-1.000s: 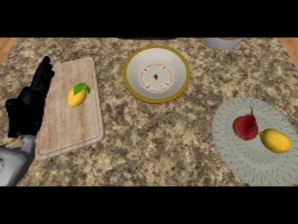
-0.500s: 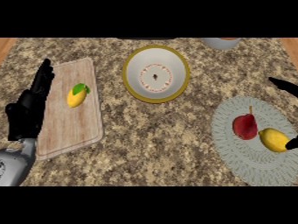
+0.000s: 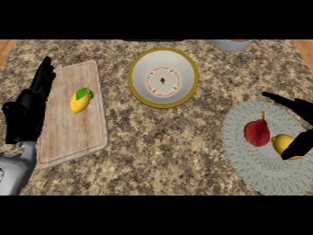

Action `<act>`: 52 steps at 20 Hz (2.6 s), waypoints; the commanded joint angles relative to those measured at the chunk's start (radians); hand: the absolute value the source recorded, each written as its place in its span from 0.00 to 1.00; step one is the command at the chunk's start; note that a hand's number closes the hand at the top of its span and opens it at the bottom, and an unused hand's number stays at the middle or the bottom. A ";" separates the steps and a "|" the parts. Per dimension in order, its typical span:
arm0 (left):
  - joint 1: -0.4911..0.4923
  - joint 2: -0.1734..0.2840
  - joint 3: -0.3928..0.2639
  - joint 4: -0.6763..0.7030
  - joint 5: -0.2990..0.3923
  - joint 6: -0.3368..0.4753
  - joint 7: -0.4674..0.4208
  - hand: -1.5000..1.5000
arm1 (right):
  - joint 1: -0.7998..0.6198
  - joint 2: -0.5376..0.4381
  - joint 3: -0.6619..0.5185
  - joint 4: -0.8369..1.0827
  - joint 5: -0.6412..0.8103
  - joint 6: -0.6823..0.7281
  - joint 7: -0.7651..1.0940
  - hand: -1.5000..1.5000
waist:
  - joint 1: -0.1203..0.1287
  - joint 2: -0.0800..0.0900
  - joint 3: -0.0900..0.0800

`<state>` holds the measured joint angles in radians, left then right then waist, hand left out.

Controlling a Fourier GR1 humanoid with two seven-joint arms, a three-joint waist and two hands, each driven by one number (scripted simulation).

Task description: Pick the pear from the placemat and place it in the bowl

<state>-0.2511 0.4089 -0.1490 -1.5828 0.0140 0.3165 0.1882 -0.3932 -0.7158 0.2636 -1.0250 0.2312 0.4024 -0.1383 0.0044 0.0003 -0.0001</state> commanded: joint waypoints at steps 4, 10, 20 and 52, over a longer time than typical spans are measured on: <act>0.066 -0.064 0.005 -0.018 -0.063 -0.006 -0.056 0.50 | 0.019 0.124 -0.008 0.109 0.135 -0.087 -0.060 0.00 | 0.000 0.000 0.000; -0.001 -0.075 0.043 -0.049 -0.085 -0.059 0.063 0.50 | -0.092 0.136 -0.076 0.314 0.209 -0.040 -0.187 0.00 | 0.004 0.002 0.001; 0.033 -0.114 0.104 0.007 -0.108 -0.100 -0.031 0.50 | -0.142 0.214 -0.065 0.469 0.385 -0.199 -0.337 1.00 | 0.006 0.003 0.001; 0.002 -0.146 0.093 0.019 -0.127 -0.157 -0.006 0.50 | -0.148 0.716 0.675 -0.424 0.299 -0.802 0.650 1.00 | 0.054 -0.019 -0.002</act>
<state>-0.2540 0.2570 -0.0622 -1.5699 -0.1106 0.1595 0.1844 -0.5241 -0.0042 0.8346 -1.3324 0.5264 -0.2447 0.3110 0.0719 -0.0177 -0.0003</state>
